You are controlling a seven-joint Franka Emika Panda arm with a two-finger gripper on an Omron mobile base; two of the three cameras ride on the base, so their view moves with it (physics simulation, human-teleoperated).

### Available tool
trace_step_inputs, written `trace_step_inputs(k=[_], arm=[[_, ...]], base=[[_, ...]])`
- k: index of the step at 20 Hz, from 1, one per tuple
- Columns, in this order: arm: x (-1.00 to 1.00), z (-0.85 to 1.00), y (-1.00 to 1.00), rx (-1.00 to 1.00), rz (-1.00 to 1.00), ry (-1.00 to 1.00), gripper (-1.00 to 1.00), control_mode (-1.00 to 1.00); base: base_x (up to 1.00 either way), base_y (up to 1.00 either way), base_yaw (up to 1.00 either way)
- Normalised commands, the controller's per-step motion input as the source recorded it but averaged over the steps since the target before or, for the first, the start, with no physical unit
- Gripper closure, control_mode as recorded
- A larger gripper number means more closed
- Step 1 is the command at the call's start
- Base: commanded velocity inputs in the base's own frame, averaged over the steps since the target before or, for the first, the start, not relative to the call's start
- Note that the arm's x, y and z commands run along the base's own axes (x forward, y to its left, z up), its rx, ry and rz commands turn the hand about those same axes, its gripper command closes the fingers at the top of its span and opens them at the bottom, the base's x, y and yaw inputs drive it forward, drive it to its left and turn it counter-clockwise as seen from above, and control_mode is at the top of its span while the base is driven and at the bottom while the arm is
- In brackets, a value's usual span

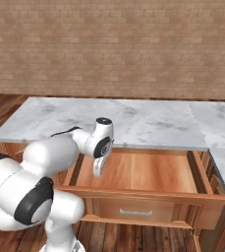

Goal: Organize the utensils by type. Pick up the wooden spoons from the counter and place them in the open cabinet. Then pick up the metallic utensils from the counter and place them in the open drawer.

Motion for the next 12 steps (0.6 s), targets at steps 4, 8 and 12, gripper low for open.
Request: trace_step_inputs(k=[4, 8, 12], arm=[[-0.17, 0.62, 0.04, 0.00, -0.18, -0.04, -1.00, -1.00], [-0.25, 0.56, 0.12, 0.01, -0.23, -0.09, -1.00, -1.00], [-0.14, 0.57, 0.16, 0.04, -0.27, -0.01, -1.00, -1.00]], base=[[0.00, 0.00, 0.00], [0.00, 0.00, 0.00], [0.00, 0.00, 0.00]])
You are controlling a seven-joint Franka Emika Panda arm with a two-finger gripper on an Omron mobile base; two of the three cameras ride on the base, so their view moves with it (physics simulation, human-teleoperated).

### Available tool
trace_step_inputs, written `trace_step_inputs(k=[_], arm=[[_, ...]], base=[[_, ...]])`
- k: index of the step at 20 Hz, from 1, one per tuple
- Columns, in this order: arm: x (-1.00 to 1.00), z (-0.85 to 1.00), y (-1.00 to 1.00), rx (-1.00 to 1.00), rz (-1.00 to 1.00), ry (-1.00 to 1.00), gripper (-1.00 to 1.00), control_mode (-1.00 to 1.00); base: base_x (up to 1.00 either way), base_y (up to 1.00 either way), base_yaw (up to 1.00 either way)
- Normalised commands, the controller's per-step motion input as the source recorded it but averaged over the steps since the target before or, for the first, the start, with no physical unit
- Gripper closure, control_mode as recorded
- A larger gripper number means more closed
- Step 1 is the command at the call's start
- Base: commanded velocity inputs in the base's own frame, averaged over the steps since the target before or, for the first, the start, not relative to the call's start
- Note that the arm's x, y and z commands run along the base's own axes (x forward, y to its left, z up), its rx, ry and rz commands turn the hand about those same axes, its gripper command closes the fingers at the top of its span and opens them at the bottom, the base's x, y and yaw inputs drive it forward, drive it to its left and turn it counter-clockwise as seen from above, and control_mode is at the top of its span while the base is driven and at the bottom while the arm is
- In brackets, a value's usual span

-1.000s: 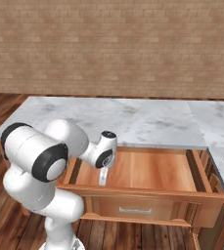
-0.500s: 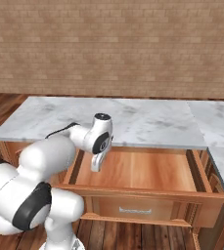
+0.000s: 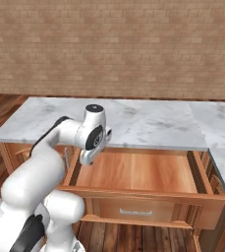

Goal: Organize the utensils by type. Pick up the wooden spoons from the counter and place them in the open cabinet. Then pick up the metallic utensils from the counter and place them in the open drawer.

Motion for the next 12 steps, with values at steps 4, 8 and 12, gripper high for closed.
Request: trace_step_inputs(k=[4, 8, 12], arm=[[-0.04, 0.27, 0.25, 0.04, -0.30, -0.10, -1.00, -1.00], [-0.01, 0.03, 0.34, 0.04, -0.34, -0.24, -1.00, -1.00], [-0.08, 0.03, 0.14, 0.13, -0.40, -0.21, -1.00, -1.00]], base=[[0.00, 0.00, 0.00], [0.00, 0.00, 0.00], [0.00, 0.00, 0.00]])
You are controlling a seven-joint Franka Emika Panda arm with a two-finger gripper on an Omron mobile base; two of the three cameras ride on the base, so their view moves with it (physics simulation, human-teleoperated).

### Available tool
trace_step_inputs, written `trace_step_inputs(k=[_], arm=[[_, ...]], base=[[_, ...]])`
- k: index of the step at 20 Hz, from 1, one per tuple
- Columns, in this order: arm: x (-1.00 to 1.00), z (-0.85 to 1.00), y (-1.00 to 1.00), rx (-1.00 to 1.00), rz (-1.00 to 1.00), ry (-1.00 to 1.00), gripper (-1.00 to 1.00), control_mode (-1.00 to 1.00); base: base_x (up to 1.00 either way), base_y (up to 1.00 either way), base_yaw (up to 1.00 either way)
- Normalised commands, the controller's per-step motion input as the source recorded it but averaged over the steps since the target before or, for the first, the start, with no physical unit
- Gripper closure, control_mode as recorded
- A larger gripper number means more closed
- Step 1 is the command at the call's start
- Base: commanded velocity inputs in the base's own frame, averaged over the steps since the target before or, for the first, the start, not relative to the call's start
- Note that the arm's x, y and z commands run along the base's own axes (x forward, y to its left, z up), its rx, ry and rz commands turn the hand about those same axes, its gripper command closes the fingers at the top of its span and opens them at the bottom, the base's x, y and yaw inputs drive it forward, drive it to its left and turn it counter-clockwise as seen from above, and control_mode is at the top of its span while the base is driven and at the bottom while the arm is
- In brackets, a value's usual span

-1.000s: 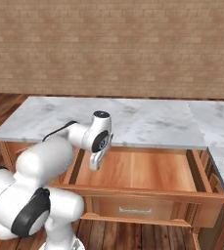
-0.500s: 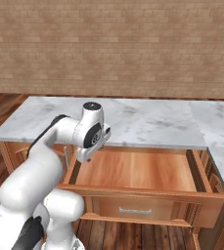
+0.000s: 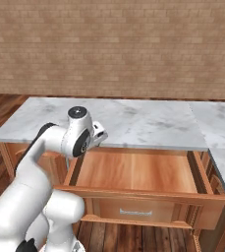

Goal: Organize the utensils by type. Pick up the wooden spoons from the counter and place them in the open cabinet. Then pick up the metallic utensils from the counter and place them in the open drawer.

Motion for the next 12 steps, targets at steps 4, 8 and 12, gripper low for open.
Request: trace_step_inputs(k=[4, 8, 12], arm=[[-0.09, 0.23, 0.01, 0.21, -0.46, -0.09, -1.00, -1.00], [-0.09, 0.68, 0.00, 0.23, -0.44, 0.06, -1.00, -1.00], [-0.03, 0.83, 0.02, 0.14, -0.32, 0.18, -1.00, -1.00]], base=[[0.00, 0.00, 0.00], [0.00, 0.00, 0.00], [0.00, 0.00, 0.00]])
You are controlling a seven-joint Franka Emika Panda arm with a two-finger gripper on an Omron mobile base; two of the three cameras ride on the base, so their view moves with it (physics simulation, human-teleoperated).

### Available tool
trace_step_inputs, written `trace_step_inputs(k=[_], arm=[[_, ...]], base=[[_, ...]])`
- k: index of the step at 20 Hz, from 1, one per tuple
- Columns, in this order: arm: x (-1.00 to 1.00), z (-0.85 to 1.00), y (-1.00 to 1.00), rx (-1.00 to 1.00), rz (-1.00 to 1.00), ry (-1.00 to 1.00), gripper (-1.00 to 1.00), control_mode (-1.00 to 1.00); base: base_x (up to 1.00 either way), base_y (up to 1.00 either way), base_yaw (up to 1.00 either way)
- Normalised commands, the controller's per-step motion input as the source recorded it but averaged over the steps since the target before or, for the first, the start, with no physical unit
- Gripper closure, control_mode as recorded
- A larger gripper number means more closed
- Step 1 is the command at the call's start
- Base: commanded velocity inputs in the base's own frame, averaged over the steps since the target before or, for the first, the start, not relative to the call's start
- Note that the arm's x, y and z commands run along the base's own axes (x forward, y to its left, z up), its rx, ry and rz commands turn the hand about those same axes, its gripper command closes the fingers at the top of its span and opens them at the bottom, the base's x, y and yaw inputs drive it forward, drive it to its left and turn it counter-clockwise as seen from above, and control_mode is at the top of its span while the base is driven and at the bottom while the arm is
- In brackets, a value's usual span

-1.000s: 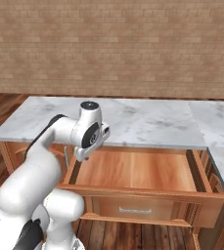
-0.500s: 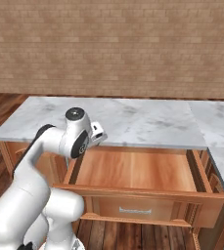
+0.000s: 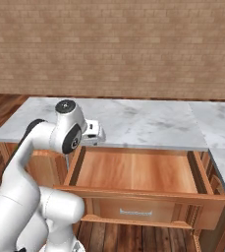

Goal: Organize the utensils by type. Pick up the wooden spoons from the counter and place them in the open cabinet. Then pick up the metallic utensils from the counter and place them in the open drawer.

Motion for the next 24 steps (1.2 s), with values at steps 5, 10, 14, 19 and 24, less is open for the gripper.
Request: trace_step_inputs(k=[5, 10, 14, 19, 24], arm=[[0.00, 0.70, 0.02, 0.12, -0.19, 0.06, -1.00, -1.00], [-0.06, 0.34, 0.03, 0.12, -0.11, -0.05, -1.00, -1.00], [-0.31, 0.19, 0.12, 0.08, -0.16, -0.11, -1.00, -1.00], [-0.37, 0.27, 0.27, 0.00, -0.16, -0.13, -1.00, -1.00], [-0.33, 0.42, 0.08, 0.00, -0.13, -0.02, -1.00, -1.00]], base=[[0.00, 0.00, 0.00], [0.00, 0.00, 0.00], [0.00, 0.00, 0.00], [0.00, 0.00, 0.00], [0.00, 0.00, 0.00]])
